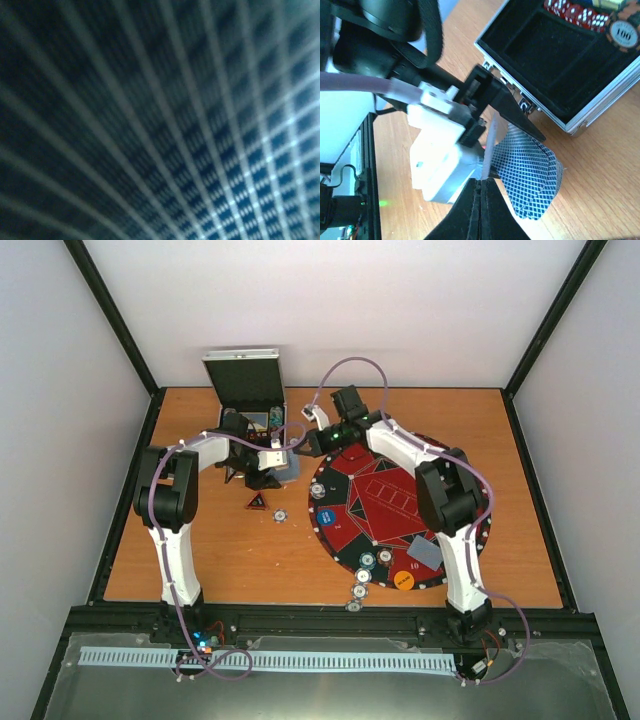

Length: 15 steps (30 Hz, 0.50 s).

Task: Distribute texas hold em gaming equipment

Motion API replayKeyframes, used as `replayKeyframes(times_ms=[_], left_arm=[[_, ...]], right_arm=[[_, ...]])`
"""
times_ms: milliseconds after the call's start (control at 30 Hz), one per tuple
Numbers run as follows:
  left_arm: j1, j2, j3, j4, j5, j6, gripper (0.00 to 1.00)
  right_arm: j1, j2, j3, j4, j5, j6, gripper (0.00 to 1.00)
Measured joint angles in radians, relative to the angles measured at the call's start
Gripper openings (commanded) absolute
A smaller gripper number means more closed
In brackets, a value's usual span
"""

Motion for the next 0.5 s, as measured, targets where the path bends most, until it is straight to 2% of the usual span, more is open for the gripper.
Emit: replayKeyframes(times_ms=[267, 500], left_arm=[[0.000, 0.000, 0.000, 0.000, 0.000, 0.000, 0.57], [0.000, 0.000, 0.000, 0.000, 0.000, 0.000, 0.57]], right_arm=[[-0.058, -0.124, -0.084, 0.024, -0.003, 0.003, 0.03], [-0.125, -0.251, -0.224, 0.000, 0.065, -0.021, 0.03]])
